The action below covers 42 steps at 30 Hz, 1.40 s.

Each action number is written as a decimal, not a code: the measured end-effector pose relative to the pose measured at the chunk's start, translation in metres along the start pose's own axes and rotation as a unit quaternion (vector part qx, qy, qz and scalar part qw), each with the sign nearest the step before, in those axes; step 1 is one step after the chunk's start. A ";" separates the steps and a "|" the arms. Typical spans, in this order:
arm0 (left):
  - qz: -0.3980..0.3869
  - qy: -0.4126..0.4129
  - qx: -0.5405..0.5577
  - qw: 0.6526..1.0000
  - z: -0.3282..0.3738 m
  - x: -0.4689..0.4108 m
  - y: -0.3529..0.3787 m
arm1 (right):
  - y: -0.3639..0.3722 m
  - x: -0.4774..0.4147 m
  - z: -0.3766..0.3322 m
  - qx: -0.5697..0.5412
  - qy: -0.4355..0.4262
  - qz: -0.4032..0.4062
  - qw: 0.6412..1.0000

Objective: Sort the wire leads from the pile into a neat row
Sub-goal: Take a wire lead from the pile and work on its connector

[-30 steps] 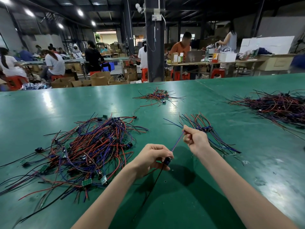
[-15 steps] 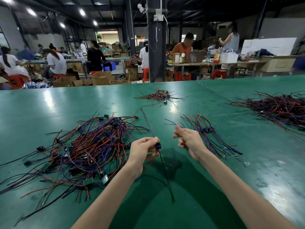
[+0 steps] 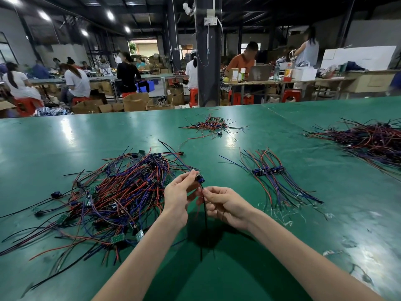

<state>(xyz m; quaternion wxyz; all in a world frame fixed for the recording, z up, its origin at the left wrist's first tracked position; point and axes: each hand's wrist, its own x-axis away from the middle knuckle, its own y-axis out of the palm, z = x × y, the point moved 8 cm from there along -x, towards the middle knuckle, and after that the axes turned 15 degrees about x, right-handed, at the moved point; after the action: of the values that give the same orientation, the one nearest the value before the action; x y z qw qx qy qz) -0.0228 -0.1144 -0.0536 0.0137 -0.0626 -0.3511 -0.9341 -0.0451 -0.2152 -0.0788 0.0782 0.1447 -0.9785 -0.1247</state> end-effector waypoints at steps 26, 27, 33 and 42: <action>-0.107 -0.088 -0.080 0.987 -0.031 -0.010 0.002 | -0.016 -0.001 -0.006 0.130 -0.026 0.097 0.986; -0.108 -0.080 -0.088 0.987 -0.030 -0.010 0.001 | -0.016 -0.001 -0.005 0.132 -0.022 0.093 0.987; -0.147 -0.006 -0.170 0.974 -0.023 -0.009 0.006 | -0.020 -0.002 0.001 0.149 0.019 0.089 0.985; -0.159 0.146 -0.301 0.929 -0.005 -0.010 0.010 | -0.020 0.002 0.003 0.153 0.070 0.088 0.982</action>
<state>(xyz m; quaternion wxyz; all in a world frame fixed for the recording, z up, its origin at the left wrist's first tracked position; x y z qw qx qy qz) -0.0130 -0.1254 -0.0517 -0.1031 0.1297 -0.0529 -0.9848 -0.0422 -0.2334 -0.0866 0.1344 0.0771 -0.9869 0.0443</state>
